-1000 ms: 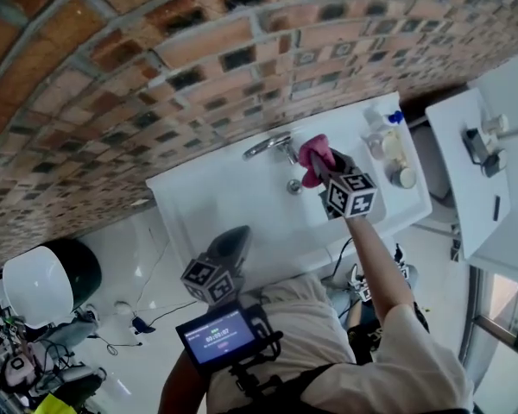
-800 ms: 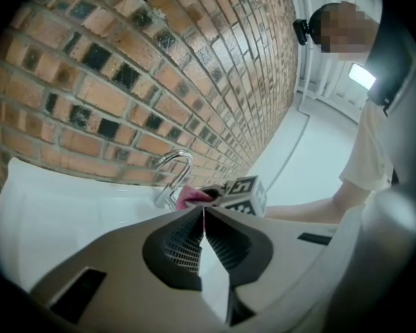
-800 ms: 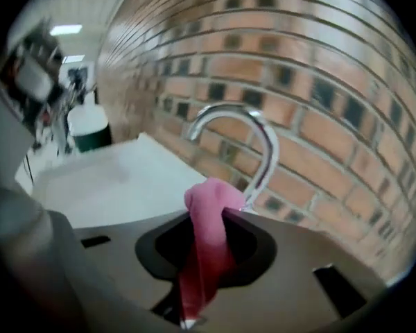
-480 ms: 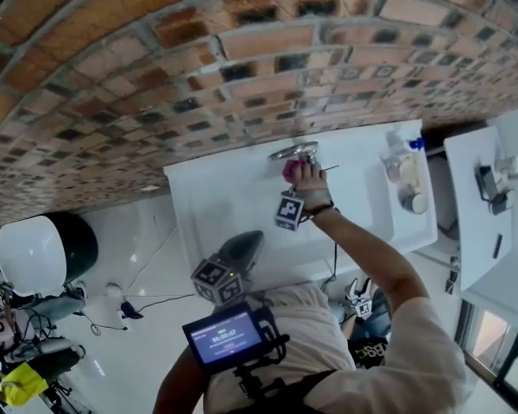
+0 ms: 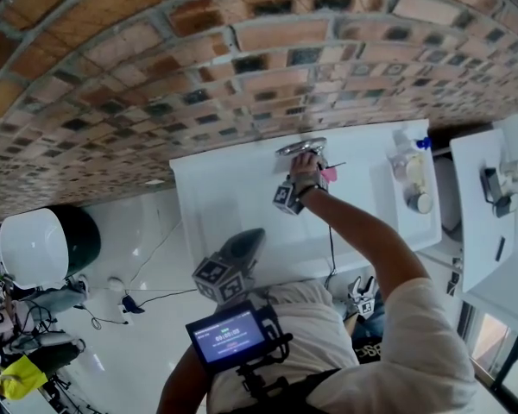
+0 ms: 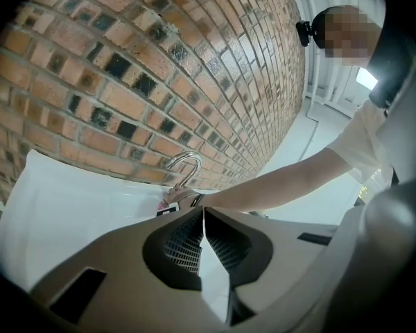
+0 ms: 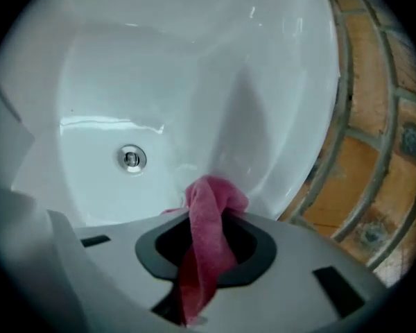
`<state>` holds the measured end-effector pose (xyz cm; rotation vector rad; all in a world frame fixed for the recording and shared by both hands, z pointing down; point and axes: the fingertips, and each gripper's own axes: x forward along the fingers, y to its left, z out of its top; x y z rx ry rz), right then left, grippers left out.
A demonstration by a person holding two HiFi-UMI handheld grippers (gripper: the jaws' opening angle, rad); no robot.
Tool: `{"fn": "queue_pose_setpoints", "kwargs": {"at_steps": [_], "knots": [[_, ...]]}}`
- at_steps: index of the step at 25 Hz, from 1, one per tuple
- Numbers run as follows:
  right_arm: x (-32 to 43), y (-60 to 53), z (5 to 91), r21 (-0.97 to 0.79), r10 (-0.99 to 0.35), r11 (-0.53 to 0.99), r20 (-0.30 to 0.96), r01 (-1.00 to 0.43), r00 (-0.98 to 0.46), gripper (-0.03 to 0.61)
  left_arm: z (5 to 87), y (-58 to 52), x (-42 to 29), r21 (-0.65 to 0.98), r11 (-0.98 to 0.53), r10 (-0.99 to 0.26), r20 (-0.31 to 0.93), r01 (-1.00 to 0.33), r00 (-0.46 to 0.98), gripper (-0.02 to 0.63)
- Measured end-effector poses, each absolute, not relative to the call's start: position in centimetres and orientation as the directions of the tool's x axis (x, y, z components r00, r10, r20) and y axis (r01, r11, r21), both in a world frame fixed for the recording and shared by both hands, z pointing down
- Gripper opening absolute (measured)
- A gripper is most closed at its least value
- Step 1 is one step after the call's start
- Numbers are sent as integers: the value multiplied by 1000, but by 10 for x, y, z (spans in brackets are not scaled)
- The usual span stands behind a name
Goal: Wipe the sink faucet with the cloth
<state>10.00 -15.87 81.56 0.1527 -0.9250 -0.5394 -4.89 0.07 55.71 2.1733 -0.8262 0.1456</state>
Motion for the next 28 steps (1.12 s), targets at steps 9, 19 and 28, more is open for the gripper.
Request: {"fn": "queue_pose_setpoints", "kwargs": {"at_steps": [9,19,28], "knots": [[111,-154,746,400,-368,907,905,-131,214,78,556,2,-35,645,-501,-493,335,-577,803,0],[157,-178,738,215,-242,792,970,-571,29,75,557,6,-39,639,-497,-492,350,-588,797,0],[158,-193,752,-24,-137,666,979,-746,-153,69,563,11,-36,645,-486,-482,365,-590,796,0]]}}
